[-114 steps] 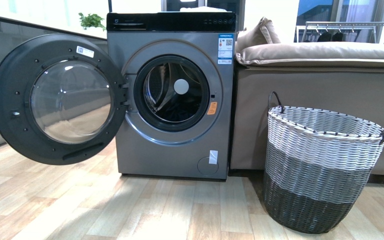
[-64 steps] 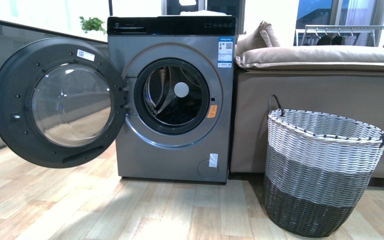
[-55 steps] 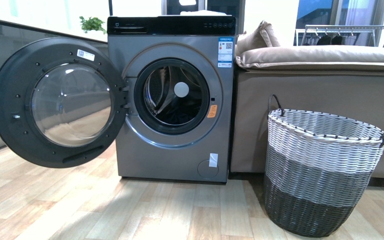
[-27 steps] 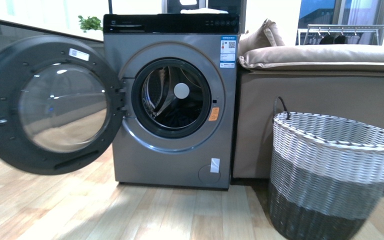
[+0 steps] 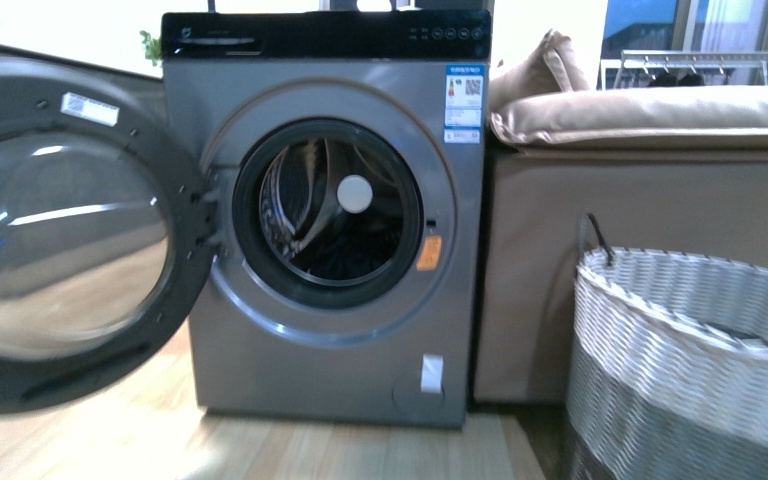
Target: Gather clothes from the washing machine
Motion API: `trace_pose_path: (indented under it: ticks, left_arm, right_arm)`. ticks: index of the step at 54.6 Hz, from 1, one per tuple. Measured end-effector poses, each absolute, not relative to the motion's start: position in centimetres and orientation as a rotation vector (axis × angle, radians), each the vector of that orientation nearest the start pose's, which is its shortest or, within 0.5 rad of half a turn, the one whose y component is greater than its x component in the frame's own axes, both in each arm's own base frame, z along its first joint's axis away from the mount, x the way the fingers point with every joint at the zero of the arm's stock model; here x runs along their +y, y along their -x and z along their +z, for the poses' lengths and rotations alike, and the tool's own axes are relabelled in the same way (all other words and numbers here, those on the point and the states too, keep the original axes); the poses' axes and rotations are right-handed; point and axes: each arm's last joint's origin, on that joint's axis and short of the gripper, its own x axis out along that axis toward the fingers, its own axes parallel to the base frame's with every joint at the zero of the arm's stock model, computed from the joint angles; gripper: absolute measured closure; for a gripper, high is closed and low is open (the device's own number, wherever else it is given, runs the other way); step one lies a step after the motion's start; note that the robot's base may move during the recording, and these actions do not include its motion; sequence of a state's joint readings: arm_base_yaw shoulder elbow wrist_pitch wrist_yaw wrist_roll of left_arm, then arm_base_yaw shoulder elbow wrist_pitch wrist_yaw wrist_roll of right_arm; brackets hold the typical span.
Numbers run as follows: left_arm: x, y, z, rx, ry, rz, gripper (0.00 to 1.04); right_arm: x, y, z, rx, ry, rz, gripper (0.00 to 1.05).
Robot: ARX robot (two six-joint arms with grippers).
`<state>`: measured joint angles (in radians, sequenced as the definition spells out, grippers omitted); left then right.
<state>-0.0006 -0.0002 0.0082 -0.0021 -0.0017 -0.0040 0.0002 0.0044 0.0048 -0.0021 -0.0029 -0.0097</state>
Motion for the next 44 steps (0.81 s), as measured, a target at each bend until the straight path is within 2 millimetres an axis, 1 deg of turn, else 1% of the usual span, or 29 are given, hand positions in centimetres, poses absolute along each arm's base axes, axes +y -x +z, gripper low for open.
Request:
trace_pose_path:
  ticks: [44]
  left_arm:
    - [-0.01,-9.72,16.61,-0.006,0.004,-0.001,0.07]
  right_arm:
    - [0.01,-9.77,16.46,0.002,0.010,0.002,0.08]
